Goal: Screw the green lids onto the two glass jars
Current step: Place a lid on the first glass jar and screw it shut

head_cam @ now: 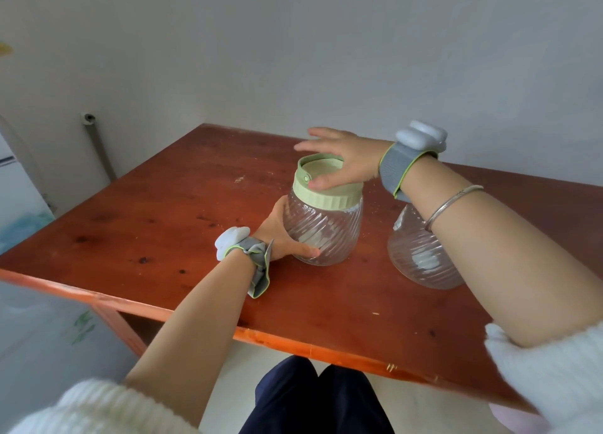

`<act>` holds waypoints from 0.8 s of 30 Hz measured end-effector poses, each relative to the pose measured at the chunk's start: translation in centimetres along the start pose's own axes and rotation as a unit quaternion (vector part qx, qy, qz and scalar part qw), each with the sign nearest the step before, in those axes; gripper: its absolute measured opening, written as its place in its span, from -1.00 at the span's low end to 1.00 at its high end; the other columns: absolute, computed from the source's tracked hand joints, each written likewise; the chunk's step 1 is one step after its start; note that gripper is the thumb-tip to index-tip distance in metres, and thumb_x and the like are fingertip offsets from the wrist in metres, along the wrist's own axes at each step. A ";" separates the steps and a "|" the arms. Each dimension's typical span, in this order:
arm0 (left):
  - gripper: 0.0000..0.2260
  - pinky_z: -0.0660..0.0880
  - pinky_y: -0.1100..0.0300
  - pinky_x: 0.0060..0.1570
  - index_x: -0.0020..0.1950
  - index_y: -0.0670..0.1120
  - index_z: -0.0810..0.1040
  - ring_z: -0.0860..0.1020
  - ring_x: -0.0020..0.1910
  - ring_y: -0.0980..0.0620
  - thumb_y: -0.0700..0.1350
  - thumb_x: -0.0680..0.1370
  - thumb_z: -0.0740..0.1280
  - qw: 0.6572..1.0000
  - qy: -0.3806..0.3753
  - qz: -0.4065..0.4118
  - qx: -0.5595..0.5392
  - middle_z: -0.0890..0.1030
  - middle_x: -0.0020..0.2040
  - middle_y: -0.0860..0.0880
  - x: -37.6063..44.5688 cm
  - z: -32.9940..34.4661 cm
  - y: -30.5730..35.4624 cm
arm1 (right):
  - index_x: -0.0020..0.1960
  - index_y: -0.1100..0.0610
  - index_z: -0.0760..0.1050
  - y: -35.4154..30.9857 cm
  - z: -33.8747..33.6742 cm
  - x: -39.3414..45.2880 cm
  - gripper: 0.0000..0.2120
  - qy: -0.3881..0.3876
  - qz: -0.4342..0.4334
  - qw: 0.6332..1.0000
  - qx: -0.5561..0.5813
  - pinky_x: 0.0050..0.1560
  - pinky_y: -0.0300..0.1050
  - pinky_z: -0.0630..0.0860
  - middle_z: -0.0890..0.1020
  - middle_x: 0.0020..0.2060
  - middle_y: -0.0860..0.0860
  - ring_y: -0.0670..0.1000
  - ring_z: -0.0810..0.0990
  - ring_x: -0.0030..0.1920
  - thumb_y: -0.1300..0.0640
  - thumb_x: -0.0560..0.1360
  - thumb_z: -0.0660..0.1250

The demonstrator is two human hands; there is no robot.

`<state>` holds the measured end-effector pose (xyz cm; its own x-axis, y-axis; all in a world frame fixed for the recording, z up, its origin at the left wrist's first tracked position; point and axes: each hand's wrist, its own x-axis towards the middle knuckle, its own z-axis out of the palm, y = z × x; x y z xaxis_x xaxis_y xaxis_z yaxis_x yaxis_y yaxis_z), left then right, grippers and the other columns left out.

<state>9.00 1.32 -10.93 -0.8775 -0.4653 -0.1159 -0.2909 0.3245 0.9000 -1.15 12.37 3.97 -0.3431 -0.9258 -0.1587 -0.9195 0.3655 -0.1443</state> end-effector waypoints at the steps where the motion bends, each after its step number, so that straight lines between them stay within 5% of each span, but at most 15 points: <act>1: 0.11 0.28 0.21 0.32 0.55 -0.01 -0.11 0.30 0.45 -0.02 -0.16 0.24 0.59 1.000 0.002 0.002 -0.001 0.27 0.49 -0.03 -0.1 0.0 0.0 | 0.48 -0.16 0.15 -0.2 0.0 -0.2 -0.37 -0.035 -0.019 0.999 0.020 0.51 -0.08 -0.05 -0.01 0.56 -0.06 -0.02 -0.04 0.56 -0.10 0.47 0.30; 5: 0.10 0.28 0.25 0.27 0.55 -0.01 -0.10 0.32 0.43 -0.02 -0.17 0.24 0.59 1.000 0.002 0.003 -0.003 0.28 0.48 -0.03 -0.1 0.0 0.1 | 0.47 -0.14 0.16 -0.6 0.3 0.4 -0.41 -0.036 0.009 0.999 -0.017 0.45 -0.12 0.11 0.16 0.51 -0.02 0.01 0.14 0.51 -0.11 0.49 0.26; 9: 0.10 0.28 0.19 0.33 0.54 -0.01 -0.09 0.33 0.43 -0.03 -0.16 0.23 0.59 1.000 0.004 -0.002 -0.003 0.29 0.48 -0.04 0.0 0.1 -0.1 | 0.49 -0.08 0.14 -1.1 0.6 1.3 -0.45 -0.001 0.101 0.990 -0.103 0.32 -0.09 0.32 0.31 0.45 0.12 0.17 0.36 0.38 -0.23 0.55 0.02; 11: 0.11 0.28 0.18 0.33 0.54 0.00 -0.09 0.32 0.43 -0.04 -0.16 0.23 0.59 1.000 0.002 0.000 -0.003 0.29 0.48 -0.04 0.2 0.3 0.0 | 0.50 -0.04 0.14 -0.9 0.2 0.9 -0.46 0.011 0.120 0.987 -0.102 0.10 -0.28 0.45 0.32 0.46 0.10 0.11 0.54 0.06 -0.20 0.58 -0.05; 13: 0.10 0.27 0.17 0.34 0.55 0.00 -0.09 0.31 0.44 -0.04 -0.16 0.23 0.59 1.000 0.001 0.003 -0.003 0.29 0.48 -0.04 0.2 0.2 0.0 | 0.49 -0.02 0.19 -0.7 -0.5 0.6 -0.47 0.014 0.132 0.988 -0.084 0.00 -0.31 0.45 0.35 0.44 0.09 0.01 0.46 -0.27 -0.19 0.58 -0.09; 15: 0.10 0.27 0.21 0.31 0.55 -0.01 -0.09 0.31 0.44 -0.04 -0.18 0.24 0.59 1.000 0.005 0.007 -0.009 0.29 0.48 -0.04 0.1 0.2 0.0 | 0.48 -0.04 0.19 -0.1 -0.7 0.5 -0.45 0.015 0.120 0.988 -0.099 0.27 -0.11 0.34 0.32 0.46 0.11 0.11 0.53 0.11 -0.22 0.56 -0.04; 17: 0.09 0.27 0.21 0.31 0.54 -0.01 -0.08 0.31 0.44 -0.03 -0.18 0.24 0.59 1.000 0.003 0.010 -0.010 0.29 0.48 -0.04 0.0 0.2 0.0 | 0.49 -0.13 0.14 0.1 -0.2 0.5 -0.42 0.018 0.064 0.994 -0.089 0.47 -0.02 0.12 0.14 0.53 0.08 0.16 0.17 0.50 -0.22 0.51 0.13; 20: 0.09 0.27 0.18 0.35 0.54 0.01 -0.07 0.31 0.44 -0.02 -0.16 0.23 0.59 1.000 0.003 0.011 -0.017 0.29 0.48 -0.02 0.0 0.2 -0.2 | 0.48 -0.20 0.13 0.1 1.0 0.2 -0.38 -0.019 0.024 0.997 -0.066 0.51 -0.01 -0.01 0.01 0.55 -0.05 0.08 -0.02 0.55 -0.20 0.47 0.24; 24: 0.06 0.28 0.26 0.27 0.54 -0.01 -0.03 0.32 0.43 0.01 -0.16 0.24 0.59 0.999 0.018 0.029 -0.012 0.33 0.45 -0.01 -0.2 0.3 -0.1 | 0.41 -0.21 0.27 0.2 3.5 0.7 -0.44 0.097 0.034 0.994 -0.025 0.45 -0.01 0.17 0.27 0.44 -0.09 0.12 0.23 0.45 -0.25 0.44 0.24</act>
<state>9.09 1.67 -11.16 -0.8784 -0.4755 -0.0481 -0.2297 0.3319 0.9149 -0.94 12.16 0.36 -0.4307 -0.9021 0.0256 -0.8998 0.4271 -0.0895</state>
